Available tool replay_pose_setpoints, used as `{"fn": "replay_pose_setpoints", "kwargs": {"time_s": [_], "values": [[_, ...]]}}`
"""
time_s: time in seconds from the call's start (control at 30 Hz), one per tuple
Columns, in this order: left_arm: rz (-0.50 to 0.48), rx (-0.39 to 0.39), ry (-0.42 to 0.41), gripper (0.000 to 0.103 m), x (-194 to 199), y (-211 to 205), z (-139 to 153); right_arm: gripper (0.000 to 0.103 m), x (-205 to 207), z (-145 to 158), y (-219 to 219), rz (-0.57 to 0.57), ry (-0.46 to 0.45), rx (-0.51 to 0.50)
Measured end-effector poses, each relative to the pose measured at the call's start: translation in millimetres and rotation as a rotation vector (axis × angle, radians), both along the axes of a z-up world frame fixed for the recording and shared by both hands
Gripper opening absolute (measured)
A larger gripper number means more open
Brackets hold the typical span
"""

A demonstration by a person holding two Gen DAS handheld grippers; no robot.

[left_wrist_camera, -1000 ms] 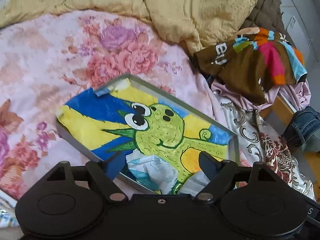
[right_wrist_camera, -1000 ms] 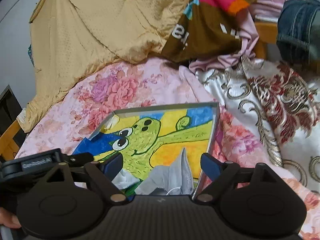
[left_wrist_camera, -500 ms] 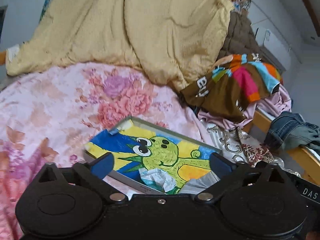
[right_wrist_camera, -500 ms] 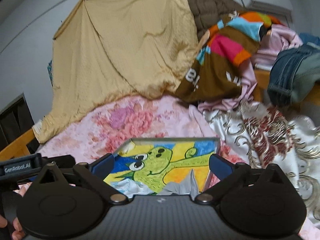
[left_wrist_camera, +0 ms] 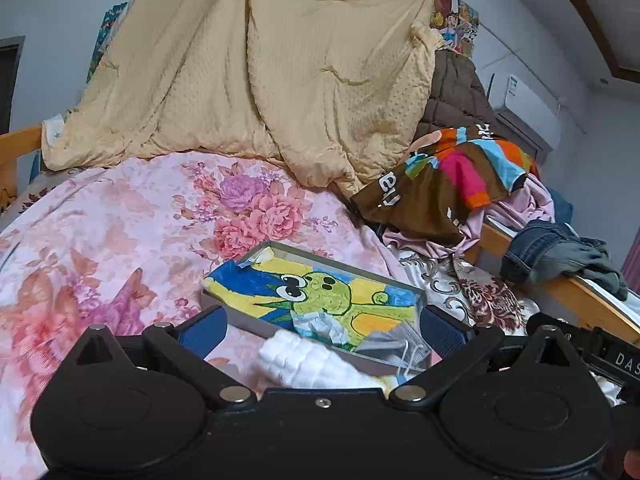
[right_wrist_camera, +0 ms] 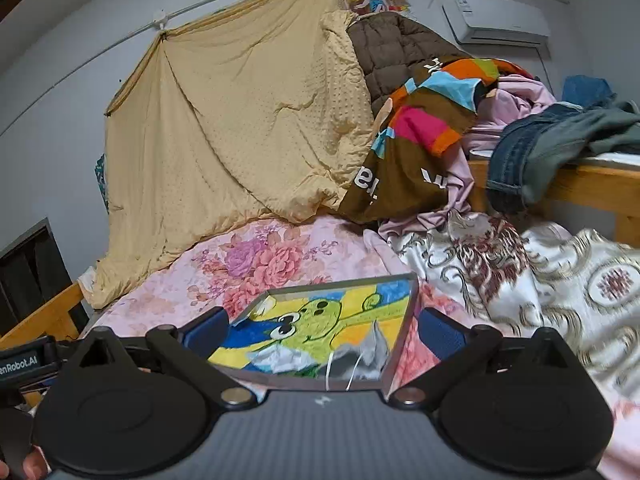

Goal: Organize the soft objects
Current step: 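Move both open tools back over the pile of soft items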

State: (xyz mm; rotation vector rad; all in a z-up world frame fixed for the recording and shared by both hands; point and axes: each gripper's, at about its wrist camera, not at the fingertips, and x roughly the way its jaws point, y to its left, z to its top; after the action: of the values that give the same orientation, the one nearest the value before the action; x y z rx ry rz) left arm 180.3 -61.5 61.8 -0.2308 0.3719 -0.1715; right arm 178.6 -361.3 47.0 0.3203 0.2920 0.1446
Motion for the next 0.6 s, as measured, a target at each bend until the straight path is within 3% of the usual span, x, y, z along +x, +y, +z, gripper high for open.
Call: {"fn": "replay_pose_setpoints", "kwargs": {"time_s": [0.37, 0.6], "values": [[-0.028, 0.062, 0.030, 0.102, -66.6, 38.5, -12.0, 0.103, -66.1, -8.6, 28.4, 0.012, 0.022, -0.044], [-0.037, 0.105, 0.116, 0.102, -92.9, 77.2, -30.2, 0.103, -85.8, -16.0, 46.8, 0.062, 0.066, -0.075]]}}
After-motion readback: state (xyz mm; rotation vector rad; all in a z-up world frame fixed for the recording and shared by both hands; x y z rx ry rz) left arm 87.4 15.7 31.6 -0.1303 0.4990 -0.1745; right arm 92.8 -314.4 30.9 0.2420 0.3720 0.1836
